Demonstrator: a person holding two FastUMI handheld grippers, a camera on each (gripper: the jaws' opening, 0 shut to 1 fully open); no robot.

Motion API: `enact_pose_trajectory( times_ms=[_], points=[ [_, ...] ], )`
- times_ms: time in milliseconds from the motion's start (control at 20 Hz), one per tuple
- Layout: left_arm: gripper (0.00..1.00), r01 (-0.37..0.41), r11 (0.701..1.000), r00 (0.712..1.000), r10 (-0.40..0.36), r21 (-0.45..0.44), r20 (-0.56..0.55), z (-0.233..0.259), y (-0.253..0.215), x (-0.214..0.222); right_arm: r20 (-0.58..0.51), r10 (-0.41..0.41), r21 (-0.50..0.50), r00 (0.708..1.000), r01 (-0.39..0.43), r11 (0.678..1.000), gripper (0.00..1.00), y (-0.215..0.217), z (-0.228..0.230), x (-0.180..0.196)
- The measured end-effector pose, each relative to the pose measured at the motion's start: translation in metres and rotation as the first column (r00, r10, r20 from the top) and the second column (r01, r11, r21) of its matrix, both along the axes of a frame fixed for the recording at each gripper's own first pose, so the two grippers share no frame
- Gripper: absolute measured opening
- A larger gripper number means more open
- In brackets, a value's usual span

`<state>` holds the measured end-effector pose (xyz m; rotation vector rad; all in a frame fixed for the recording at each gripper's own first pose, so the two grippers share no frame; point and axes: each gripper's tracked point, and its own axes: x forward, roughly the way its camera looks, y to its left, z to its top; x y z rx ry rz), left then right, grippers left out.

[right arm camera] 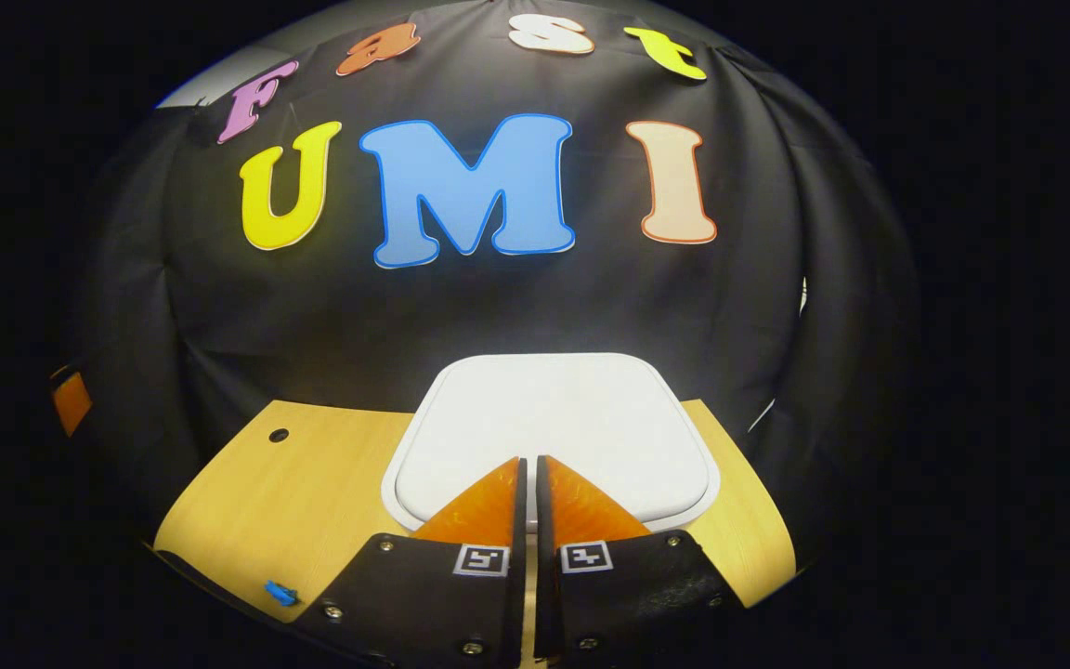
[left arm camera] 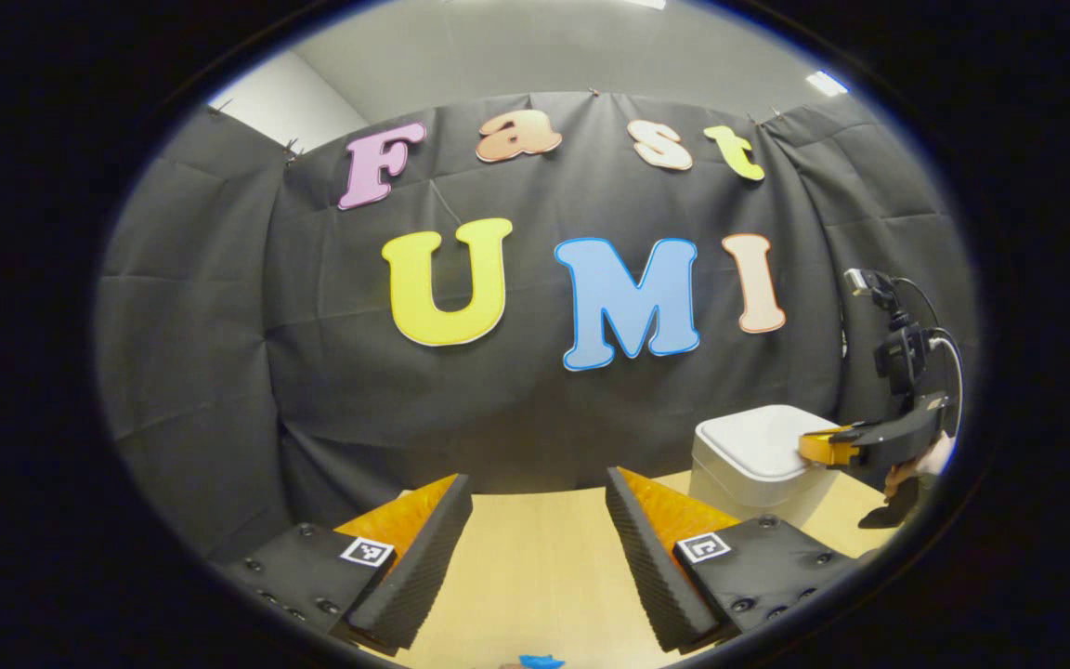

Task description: Press the lid of the desktop garbage bin to open it, pick up the crumpled paper on the desktop and throw it into the bin, then pick up the pop can on the desktop and drop it into the bin, and finally close the garbage bin lid.

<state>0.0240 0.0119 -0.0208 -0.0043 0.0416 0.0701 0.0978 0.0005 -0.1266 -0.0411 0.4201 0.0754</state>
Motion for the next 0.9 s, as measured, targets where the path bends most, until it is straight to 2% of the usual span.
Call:
enact_pose_trajectory(
  times_ms=[550, 900],
  points=[
    [0.95, 0.012, 1.000, 1.000, -0.012, 0.018, 0.004, 0.003, 0.000, 0.002, 0.086, 0.022, 0.093, 0.996, -0.030, 0.995, 0.06, -0.002, 0.012, 0.000],
    [0.95, 0.002, 1.000, 1.000, -0.003, 0.026, 0.010, 0.004, 0.006, 0.002, 0.195, -0.006, 0.129, 0.981, -0.020, 0.991, 0.06, -0.002, 0.056, 0.001]
  ],
)
